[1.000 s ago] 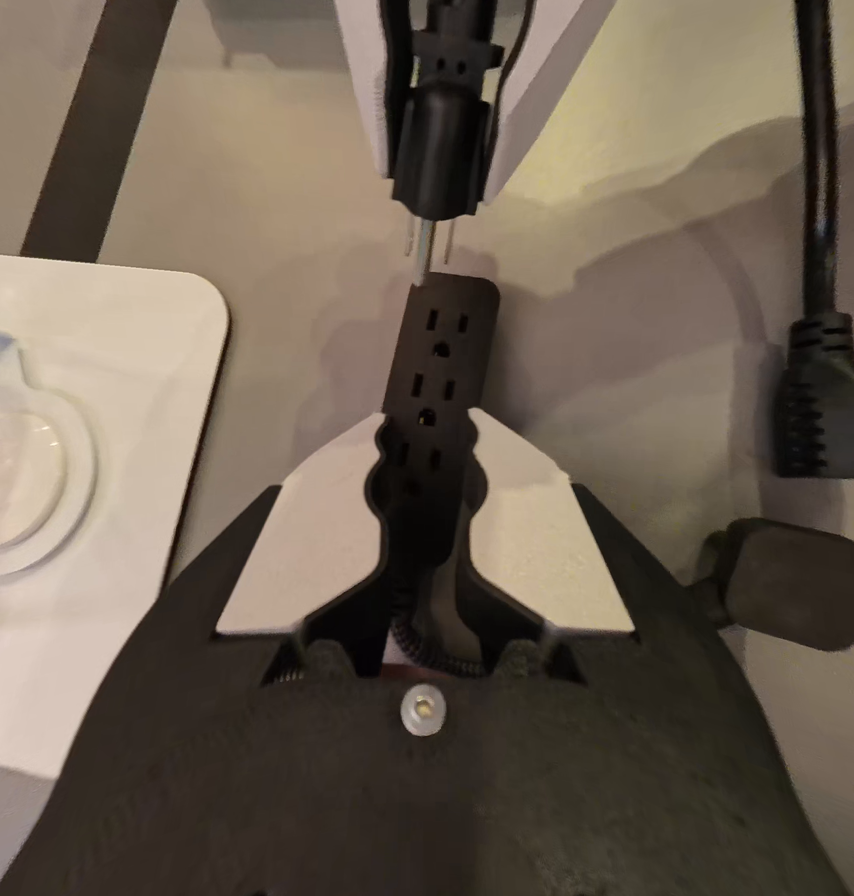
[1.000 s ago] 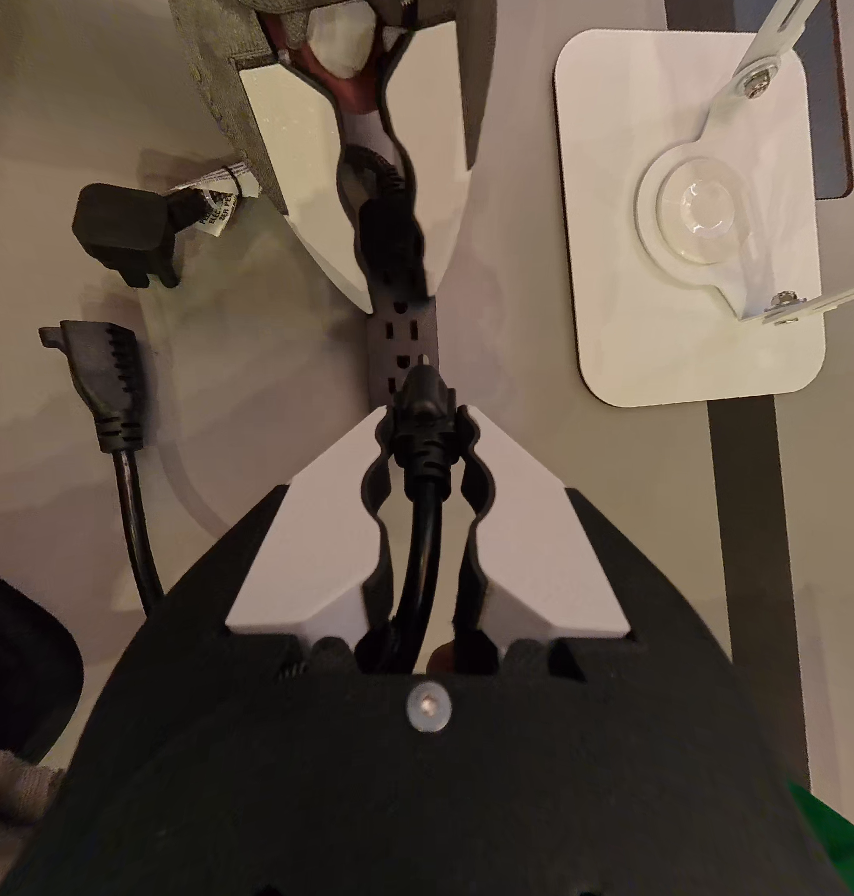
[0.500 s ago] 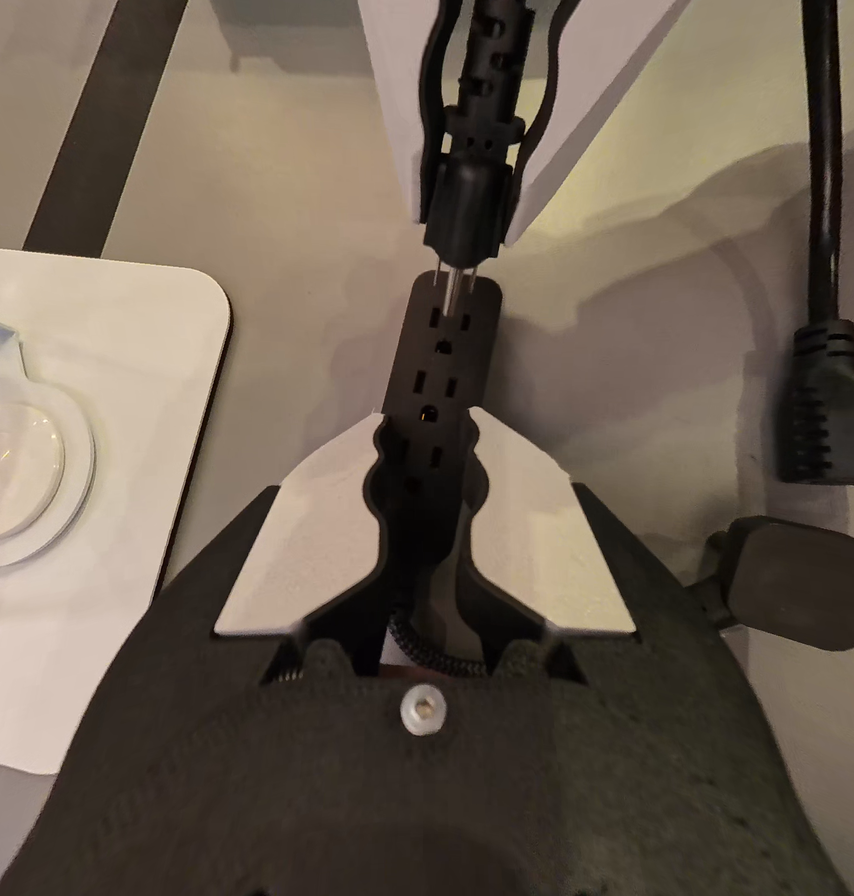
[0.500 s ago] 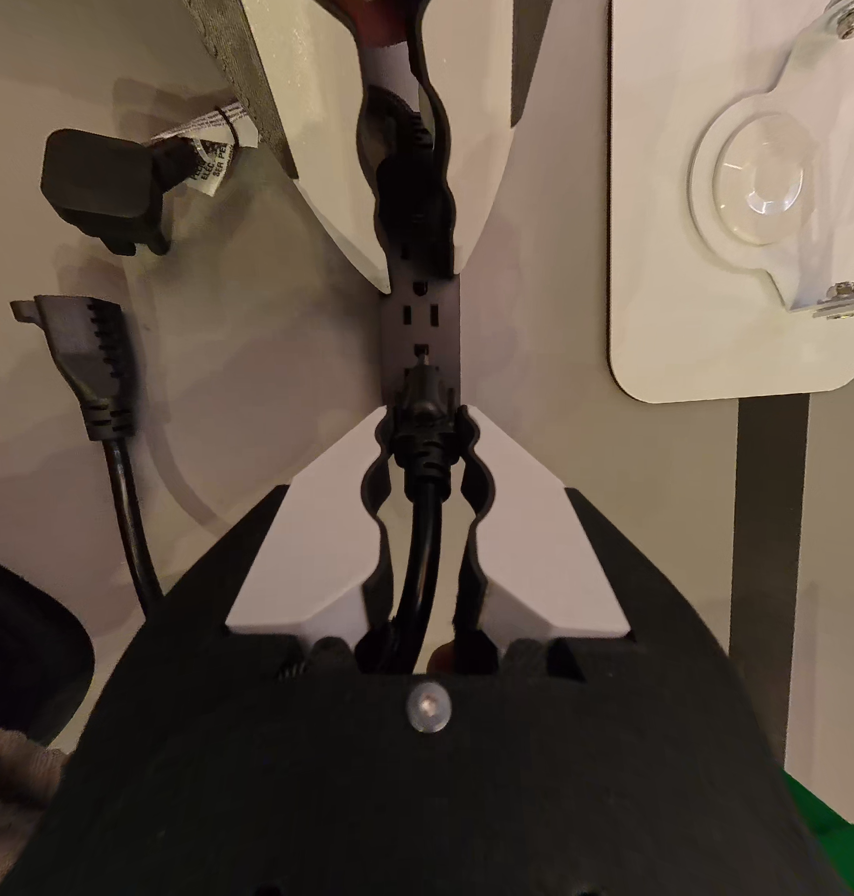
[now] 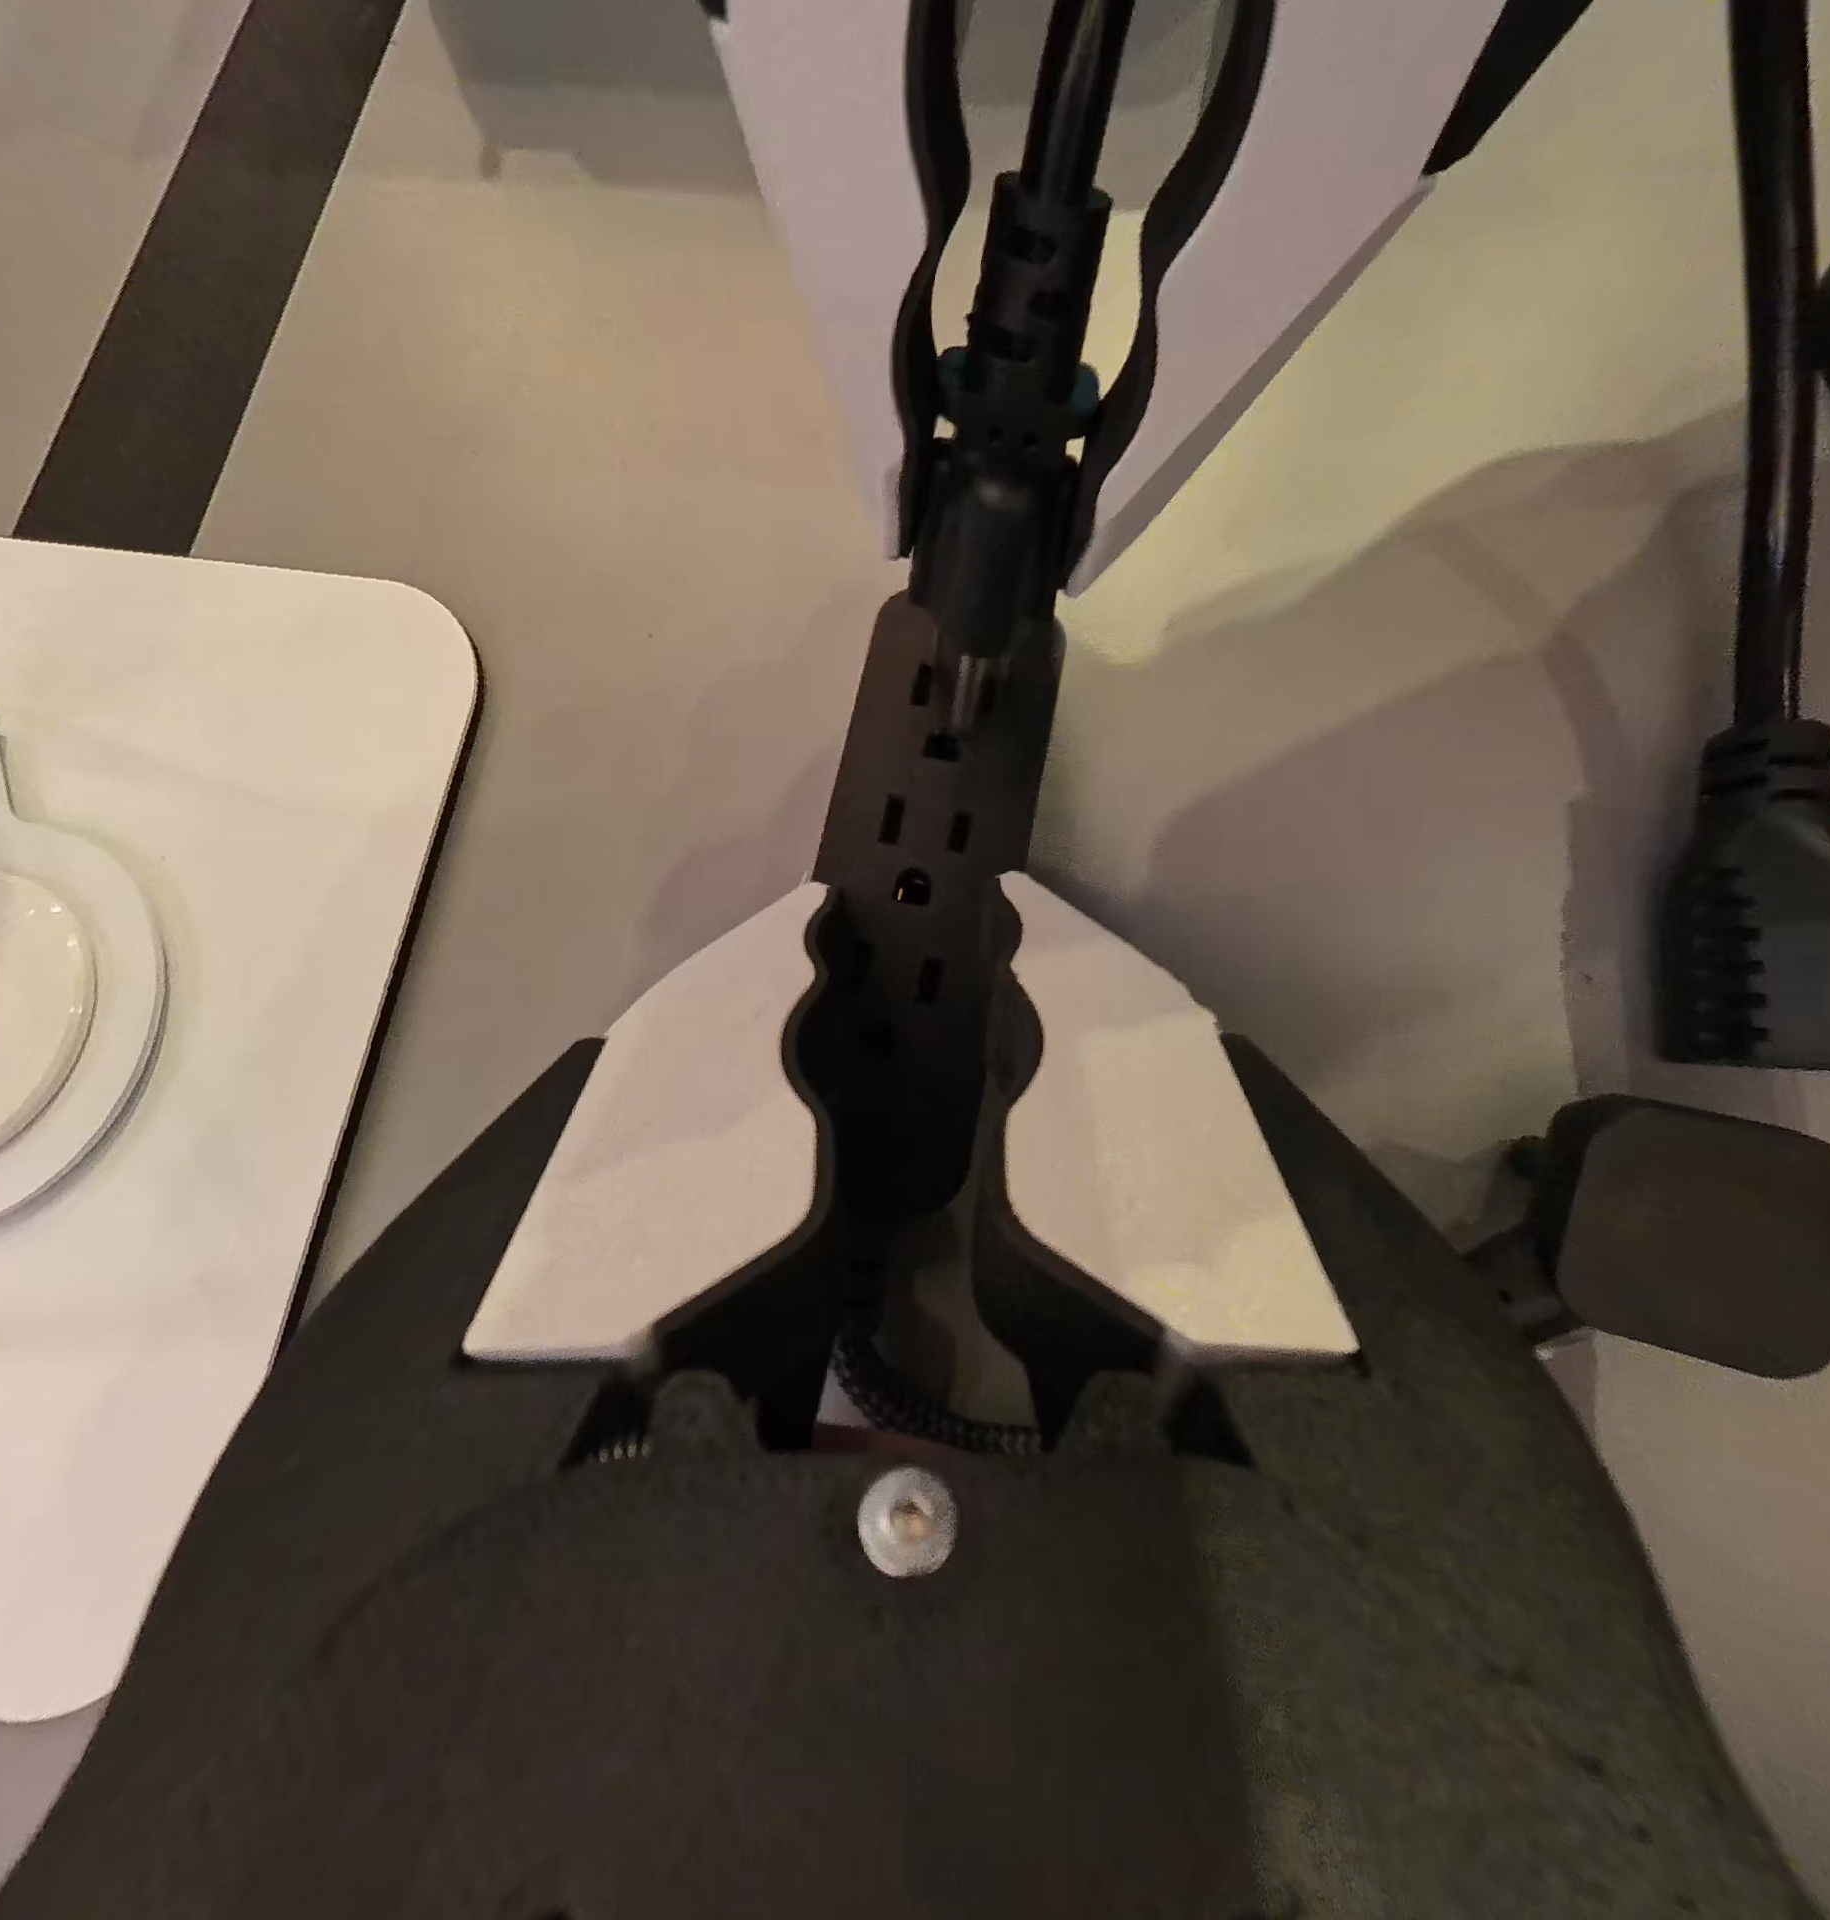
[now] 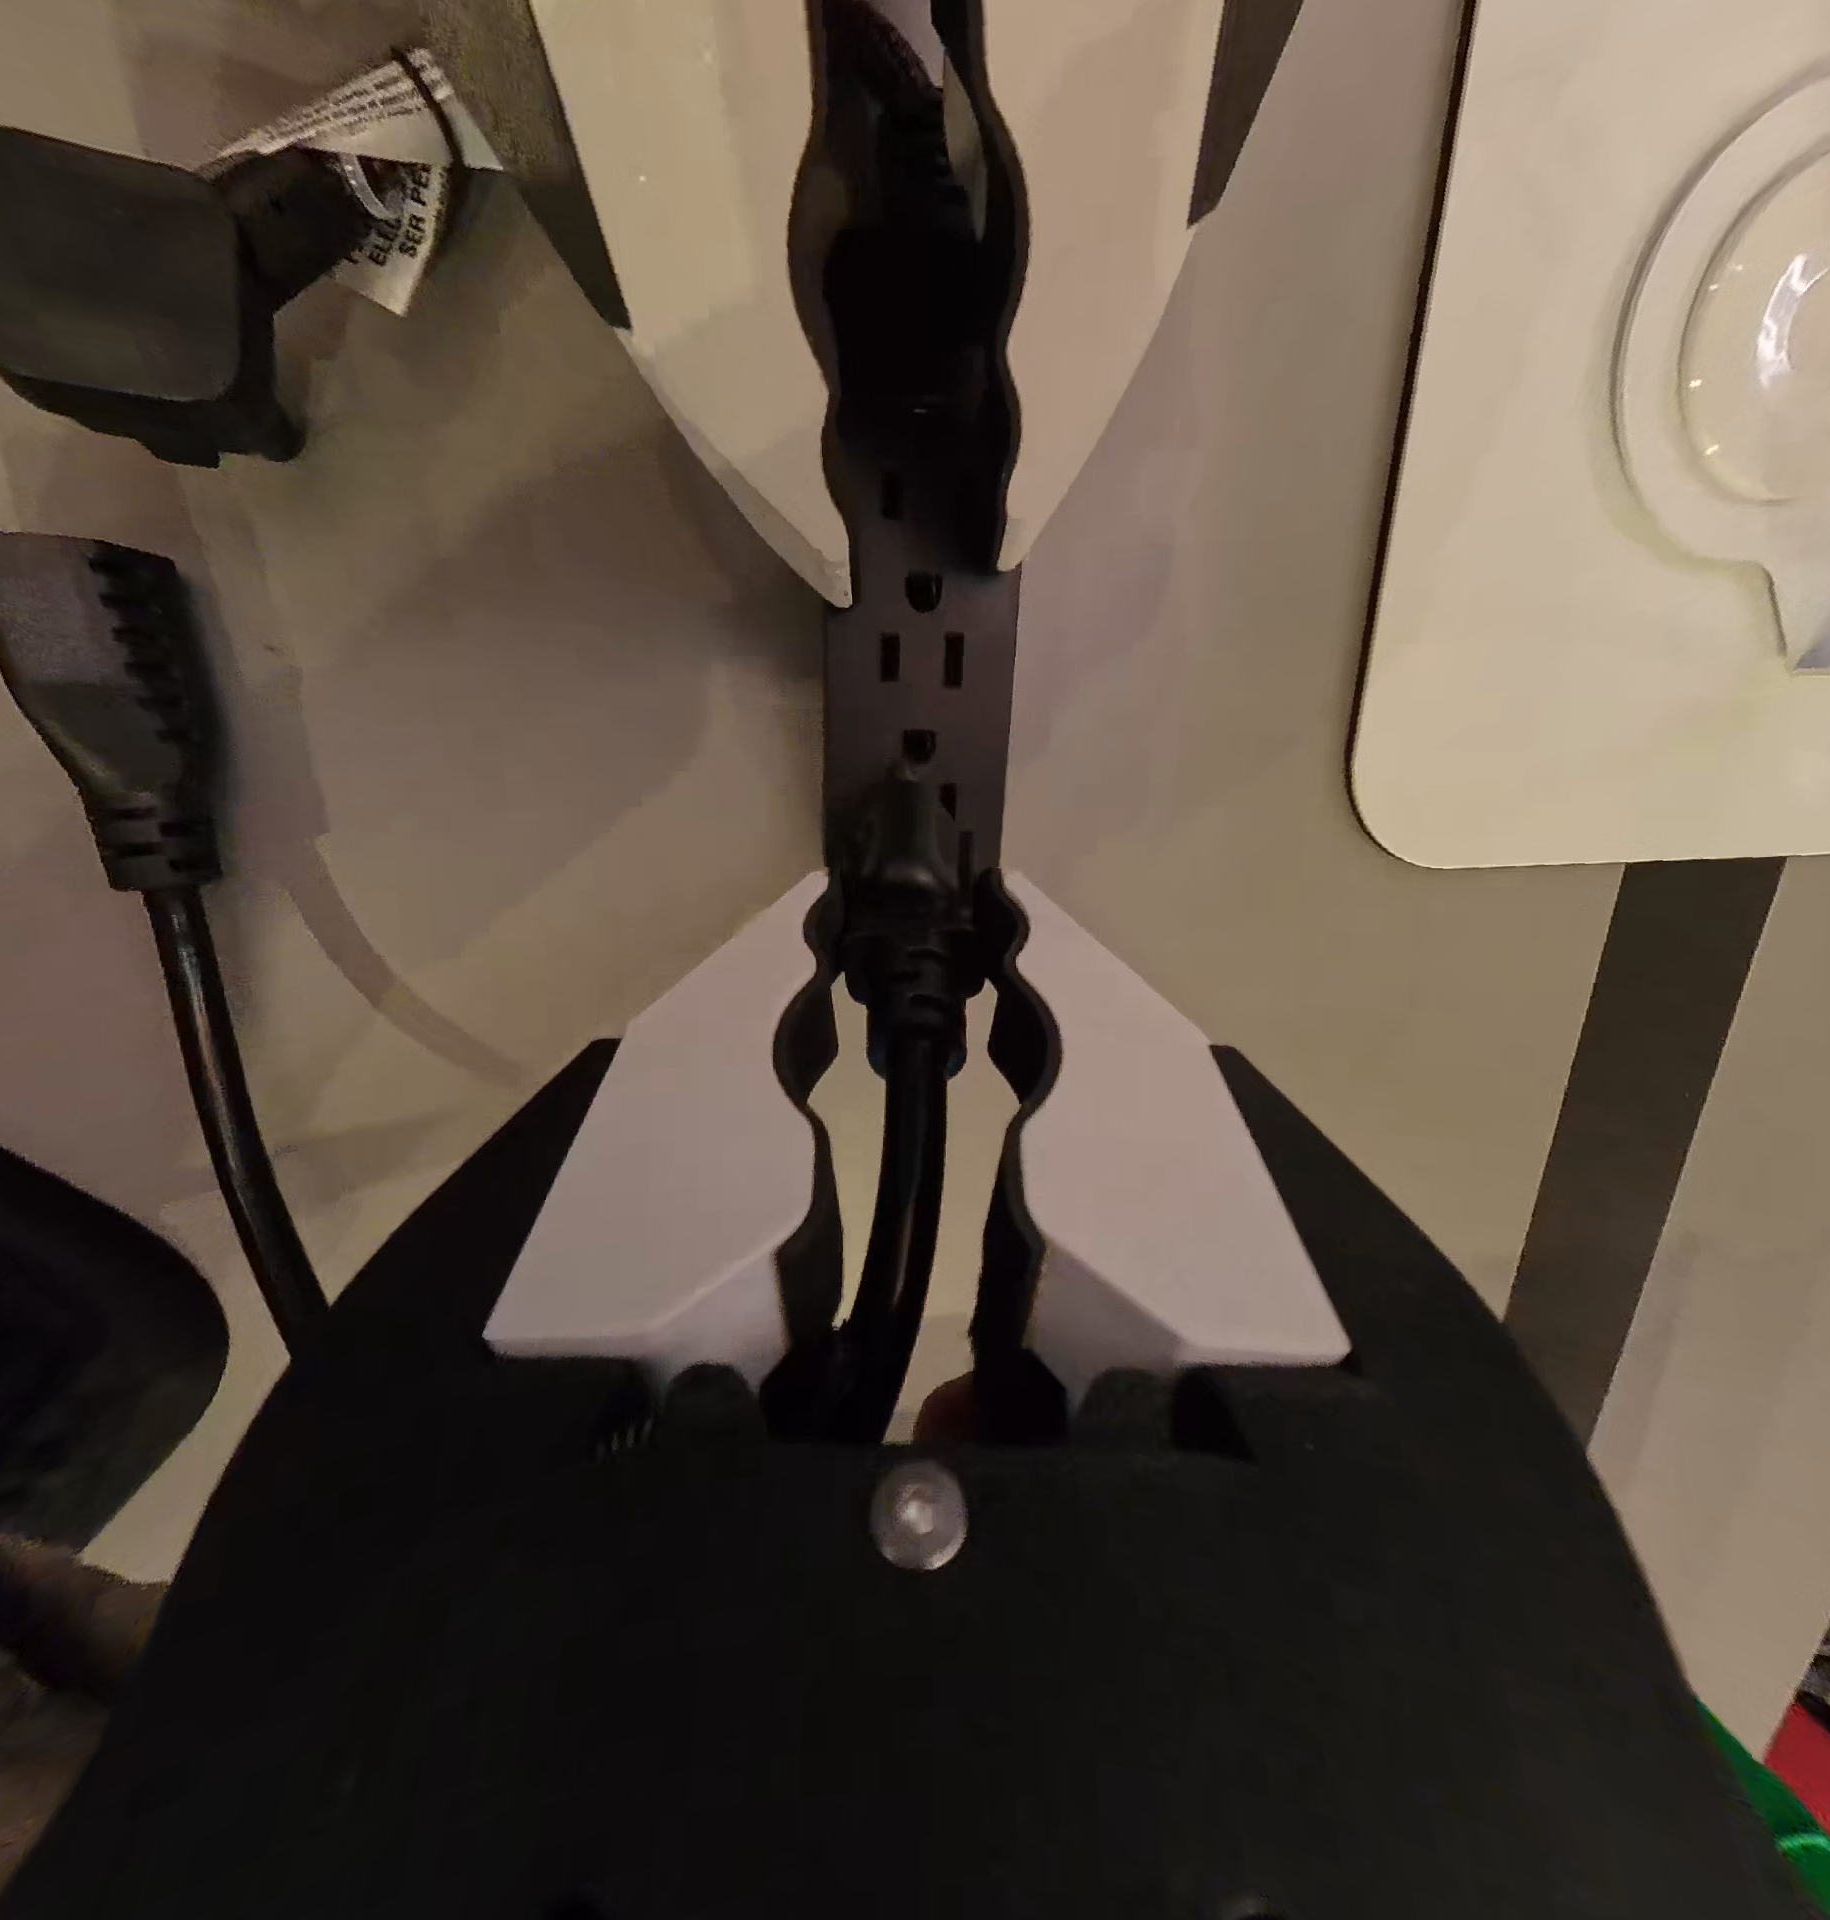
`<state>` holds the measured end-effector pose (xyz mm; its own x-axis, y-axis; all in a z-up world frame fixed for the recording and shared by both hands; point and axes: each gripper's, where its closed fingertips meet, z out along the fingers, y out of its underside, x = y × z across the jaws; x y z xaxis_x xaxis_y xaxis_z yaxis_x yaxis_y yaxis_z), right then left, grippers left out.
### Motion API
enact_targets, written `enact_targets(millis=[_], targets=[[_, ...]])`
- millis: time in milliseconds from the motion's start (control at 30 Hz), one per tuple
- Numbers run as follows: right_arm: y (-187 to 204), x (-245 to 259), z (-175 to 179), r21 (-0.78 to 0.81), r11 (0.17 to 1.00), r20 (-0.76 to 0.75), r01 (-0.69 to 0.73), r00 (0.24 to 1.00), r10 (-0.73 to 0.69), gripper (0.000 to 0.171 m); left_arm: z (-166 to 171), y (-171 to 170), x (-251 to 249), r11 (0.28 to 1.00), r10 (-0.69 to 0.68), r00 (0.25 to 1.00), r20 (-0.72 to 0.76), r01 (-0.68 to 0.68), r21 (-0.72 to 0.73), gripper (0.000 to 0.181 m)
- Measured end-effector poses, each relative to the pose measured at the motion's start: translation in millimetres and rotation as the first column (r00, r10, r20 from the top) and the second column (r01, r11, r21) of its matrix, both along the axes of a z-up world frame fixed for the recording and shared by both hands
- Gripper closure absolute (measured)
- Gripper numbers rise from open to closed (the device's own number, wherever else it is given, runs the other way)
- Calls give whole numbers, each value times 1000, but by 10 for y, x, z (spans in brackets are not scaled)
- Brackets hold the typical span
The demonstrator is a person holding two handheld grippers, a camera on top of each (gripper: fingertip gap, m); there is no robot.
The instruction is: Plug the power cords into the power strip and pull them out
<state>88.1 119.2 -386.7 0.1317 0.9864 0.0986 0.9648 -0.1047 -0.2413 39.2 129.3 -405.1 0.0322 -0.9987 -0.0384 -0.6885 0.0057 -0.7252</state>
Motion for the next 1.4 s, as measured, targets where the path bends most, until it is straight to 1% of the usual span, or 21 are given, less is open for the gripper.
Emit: enact_targets(millis=[233,467,633,733,800,900,1000,1100,1133,1400], targets=[[26,-50,-6,-42,999,87,-4,996,8,149,0,0,1,1000,0,1000,16,1,-5,157],[28,-59,-11,-86,996,134,28,991,-16,149,0,0,4,1000,1,1000,25,0,-12,157],[37,-76,-9,-110,994,164,27,986,-8,150,-2,11,-4,1000,6,998,58,-4,-27,156],[39,-70,-56,-138,990,151,35,989,-14,149,2,6,-4,1000,4,998,56,-2,-24,157],[49,-91,-70,-134,990,106,41,994,-27,149,4,9,-26,1000,5,998,58,-3,-31,156],[51,-102,-71,-118,992,70,46,997,-38,149,2,41,-66,999,15,997,76,-12,-43,144],[51,-101,-71,-114,993,68,43,997,-35,149,-71,83,-188,998,30,999,42,-27,-59,133],[55,-108,-72,-121,992,59,37,998,-30,149,-74,75,-226,997,32,999,40,-29,-76,134],[55,-108,-72,-122,992,57,33,998,-26,149,-84,54,-217,997,24,999,32,-21,-80,139],[57,-109,-73,-111,994,79,18,997,-9,149,-120,54,-208,998,18,1000,20,-17,-69,137]])
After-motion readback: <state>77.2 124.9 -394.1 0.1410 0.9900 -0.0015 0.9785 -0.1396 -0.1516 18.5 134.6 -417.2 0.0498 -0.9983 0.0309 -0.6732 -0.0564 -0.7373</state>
